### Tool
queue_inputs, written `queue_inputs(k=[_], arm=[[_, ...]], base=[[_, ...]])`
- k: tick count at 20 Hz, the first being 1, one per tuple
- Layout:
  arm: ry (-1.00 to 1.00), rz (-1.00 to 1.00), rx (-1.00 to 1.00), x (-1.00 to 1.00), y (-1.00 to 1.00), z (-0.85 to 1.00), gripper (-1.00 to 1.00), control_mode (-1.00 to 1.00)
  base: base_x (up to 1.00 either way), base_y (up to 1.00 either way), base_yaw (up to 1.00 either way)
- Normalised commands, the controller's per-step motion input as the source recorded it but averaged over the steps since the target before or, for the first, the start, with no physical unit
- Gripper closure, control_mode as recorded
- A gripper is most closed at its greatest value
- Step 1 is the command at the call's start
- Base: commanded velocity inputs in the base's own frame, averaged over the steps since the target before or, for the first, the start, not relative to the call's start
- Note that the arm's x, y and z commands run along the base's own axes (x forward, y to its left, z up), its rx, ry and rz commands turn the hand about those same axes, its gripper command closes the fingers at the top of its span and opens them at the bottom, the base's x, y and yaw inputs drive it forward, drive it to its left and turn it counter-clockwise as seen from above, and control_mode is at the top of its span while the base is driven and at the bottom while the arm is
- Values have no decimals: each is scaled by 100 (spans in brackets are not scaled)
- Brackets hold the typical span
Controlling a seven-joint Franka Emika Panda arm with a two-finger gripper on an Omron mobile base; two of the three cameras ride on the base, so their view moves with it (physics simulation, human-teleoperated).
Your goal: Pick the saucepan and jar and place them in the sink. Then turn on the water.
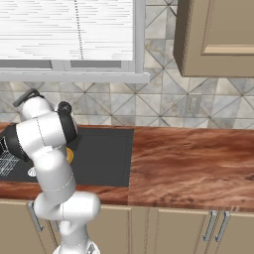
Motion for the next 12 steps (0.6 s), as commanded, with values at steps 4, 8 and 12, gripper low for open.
queue_inputs(k=[4, 8, 12], arm=[[-28, 2, 1, 0, 0, 0, -100, -100], [-22, 0, 0, 0, 0, 0, -100, -100], [-10, -6, 2, 0, 0, -2, -100, -100]], base=[[0, 0, 0], [0, 0, 0], [0, 0, 0]])
